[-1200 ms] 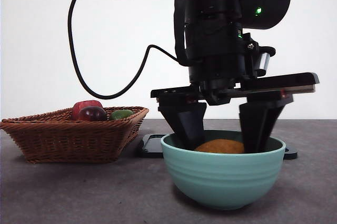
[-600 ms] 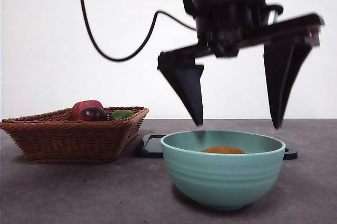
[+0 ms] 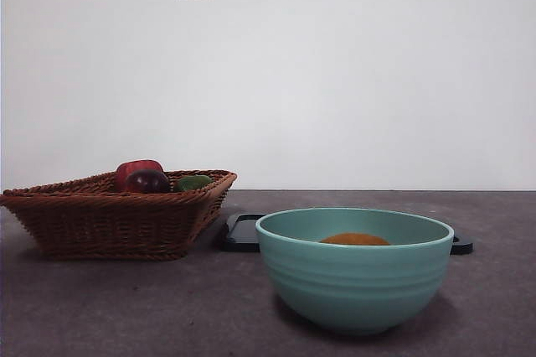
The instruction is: Pick up the wifruite, put it on the bowl, pick up the plate, put it on desk
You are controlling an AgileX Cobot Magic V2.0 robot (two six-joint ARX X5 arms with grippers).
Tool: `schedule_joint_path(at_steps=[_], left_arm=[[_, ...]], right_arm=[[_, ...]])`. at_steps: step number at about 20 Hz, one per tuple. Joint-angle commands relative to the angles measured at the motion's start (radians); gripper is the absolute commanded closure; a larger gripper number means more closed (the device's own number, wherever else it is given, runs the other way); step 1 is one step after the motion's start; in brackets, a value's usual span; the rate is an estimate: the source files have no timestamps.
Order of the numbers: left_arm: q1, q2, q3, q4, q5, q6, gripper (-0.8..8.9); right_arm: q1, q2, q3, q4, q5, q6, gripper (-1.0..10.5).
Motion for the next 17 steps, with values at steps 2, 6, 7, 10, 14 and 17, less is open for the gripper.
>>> schedule_joint_path(at_steps=[2,6,7,10,14,17], left_arm=[[-0.009,-0.116,0.020,-0.036,-0.084,0.001,3.10],[-0.009,-0.284,-0.087,-0.035,-0.130,-0.047,3.10],[-0.009,-0.325,-0.132,-0.028,-0.134,-0.051,3.10],[-0.009,-0.471,-0.296,0.021,-0.137,-0.049,3.10],[-0.010,-0.673,-0.507,0.113,-0.137,-0.052,3.13],[-0.010,-0.827,-0.653,0.185,-0.137,-0.054,3.13]], right_arm=[[0.005,0.001,0.018,0.027,-0.003,0.001,3.9],[0.005,0.001,0.018,0.036,-0.003,0.001,3.9],[0.005,0.001,0.018,0.037,-0.003,0.001,3.9],[0.005,0.001,0.018,0.035,-0.003,0.002,3.9],[0.005,0.001,0.018,0.035,-0.003,0.002,3.9],[0.005,0.001,0.018,0.034,-0.003,0.002,3.9]])
